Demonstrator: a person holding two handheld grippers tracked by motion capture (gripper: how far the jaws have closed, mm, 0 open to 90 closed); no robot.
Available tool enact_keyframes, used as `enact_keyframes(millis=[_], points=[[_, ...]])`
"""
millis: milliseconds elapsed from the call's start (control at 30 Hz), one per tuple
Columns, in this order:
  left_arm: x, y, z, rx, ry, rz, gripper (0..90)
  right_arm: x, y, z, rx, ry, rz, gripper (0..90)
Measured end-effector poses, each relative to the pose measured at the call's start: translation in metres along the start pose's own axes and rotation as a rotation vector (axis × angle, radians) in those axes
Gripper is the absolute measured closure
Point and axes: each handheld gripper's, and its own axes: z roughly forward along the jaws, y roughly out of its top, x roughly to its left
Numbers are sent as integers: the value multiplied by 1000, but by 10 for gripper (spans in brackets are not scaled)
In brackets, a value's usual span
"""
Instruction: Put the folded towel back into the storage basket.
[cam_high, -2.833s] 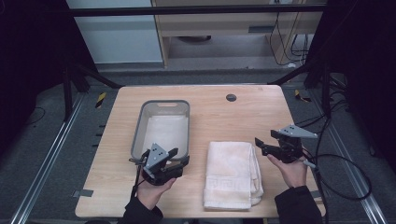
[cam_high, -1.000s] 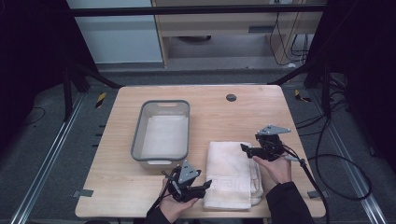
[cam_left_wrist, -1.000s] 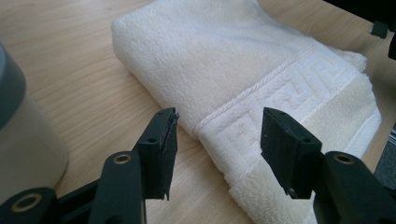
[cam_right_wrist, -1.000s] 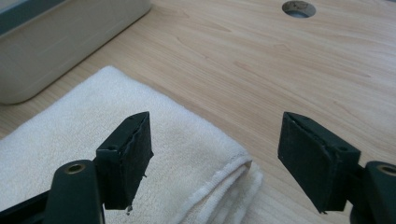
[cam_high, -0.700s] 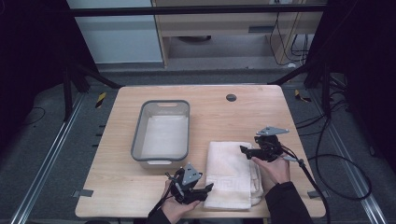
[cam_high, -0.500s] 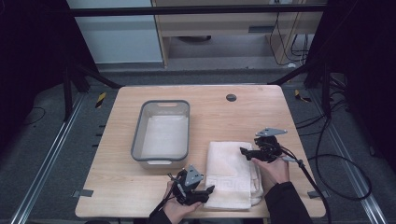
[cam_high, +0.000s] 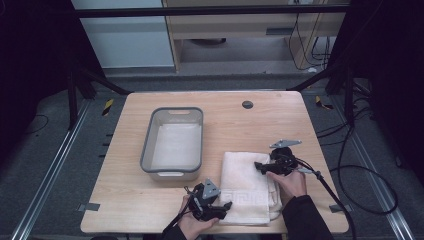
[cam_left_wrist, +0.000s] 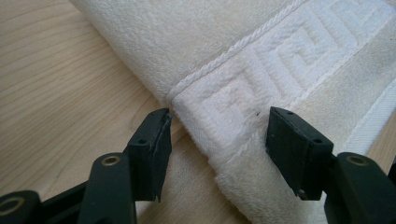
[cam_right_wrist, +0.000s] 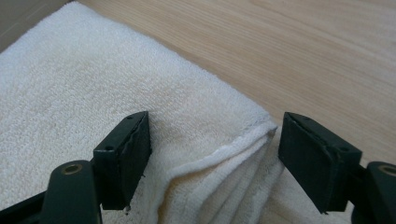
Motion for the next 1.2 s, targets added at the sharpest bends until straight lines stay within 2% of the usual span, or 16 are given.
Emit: enact_keyframes(millis=[400, 500, 700, 867, 967, 1200], points=[[2, 1, 7, 22, -47, -43, 459, -1, -3, 5, 35, 35, 48, 352], [2, 1, 7, 25, -65, -53, 502, -1, -3, 6, 41, 50, 66, 398], [2, 2, 8, 31, -102, -60, 618, -1, -2, 4, 56, 79, 88, 549], [0, 3, 8, 30, -106, -62, 687, -1, -1, 2, 57, 96, 95, 663], [0, 3, 8, 24, -106, -53, 729, 0, -1, 1, 58, 101, 101, 687], [0, 3, 7, 16, -107, -60, 779, 2, 1, -1, 50, 105, 104, 714]])
